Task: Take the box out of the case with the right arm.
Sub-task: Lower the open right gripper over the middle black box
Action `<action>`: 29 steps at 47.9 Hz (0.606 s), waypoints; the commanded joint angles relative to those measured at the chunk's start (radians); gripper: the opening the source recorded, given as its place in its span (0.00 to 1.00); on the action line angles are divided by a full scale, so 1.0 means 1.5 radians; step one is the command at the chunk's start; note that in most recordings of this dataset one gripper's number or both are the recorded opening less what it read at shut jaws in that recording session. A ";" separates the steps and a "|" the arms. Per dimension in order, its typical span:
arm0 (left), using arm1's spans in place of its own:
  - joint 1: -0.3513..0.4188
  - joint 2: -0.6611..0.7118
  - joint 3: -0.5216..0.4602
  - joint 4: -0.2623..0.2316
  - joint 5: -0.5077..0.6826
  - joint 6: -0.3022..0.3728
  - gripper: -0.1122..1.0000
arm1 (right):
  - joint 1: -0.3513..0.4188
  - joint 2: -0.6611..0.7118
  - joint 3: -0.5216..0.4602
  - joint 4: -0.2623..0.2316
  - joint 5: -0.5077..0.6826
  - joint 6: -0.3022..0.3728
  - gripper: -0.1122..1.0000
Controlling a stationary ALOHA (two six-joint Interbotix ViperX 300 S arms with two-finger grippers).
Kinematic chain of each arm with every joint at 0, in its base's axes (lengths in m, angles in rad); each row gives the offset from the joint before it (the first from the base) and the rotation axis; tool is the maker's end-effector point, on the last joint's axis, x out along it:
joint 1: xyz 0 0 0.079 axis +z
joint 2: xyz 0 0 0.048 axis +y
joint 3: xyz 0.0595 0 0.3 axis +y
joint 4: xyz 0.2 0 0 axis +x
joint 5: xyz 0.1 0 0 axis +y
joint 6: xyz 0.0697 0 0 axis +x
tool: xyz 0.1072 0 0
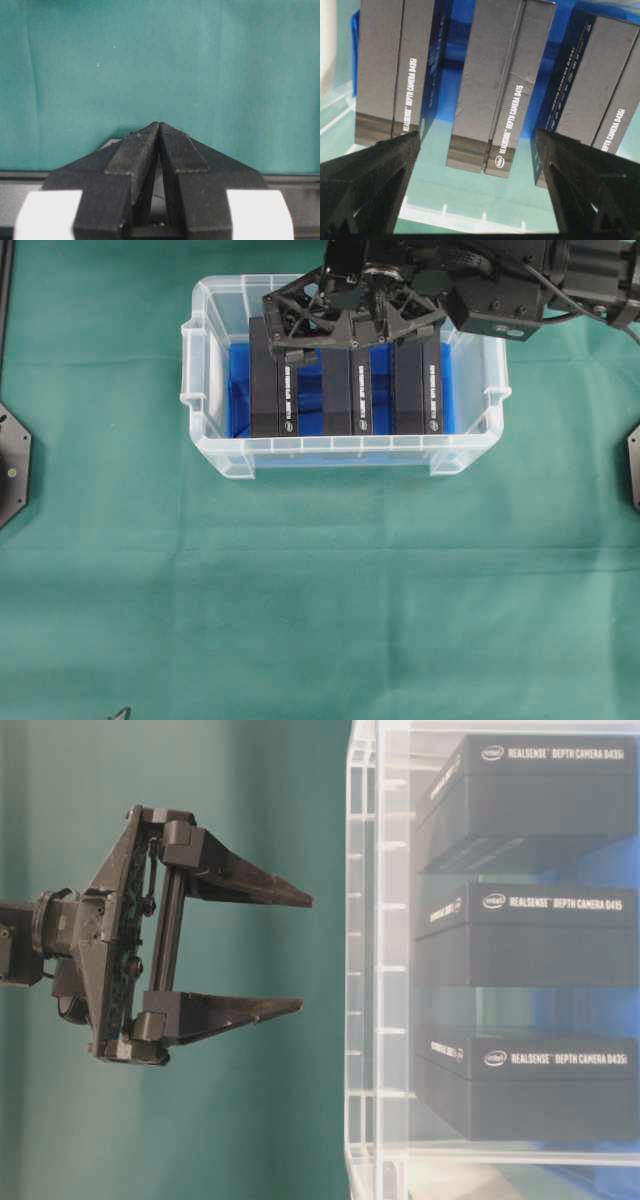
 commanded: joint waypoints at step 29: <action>-0.002 0.002 -0.016 0.002 -0.002 0.001 0.12 | 0.002 -0.014 -0.007 -0.008 -0.002 0.000 0.93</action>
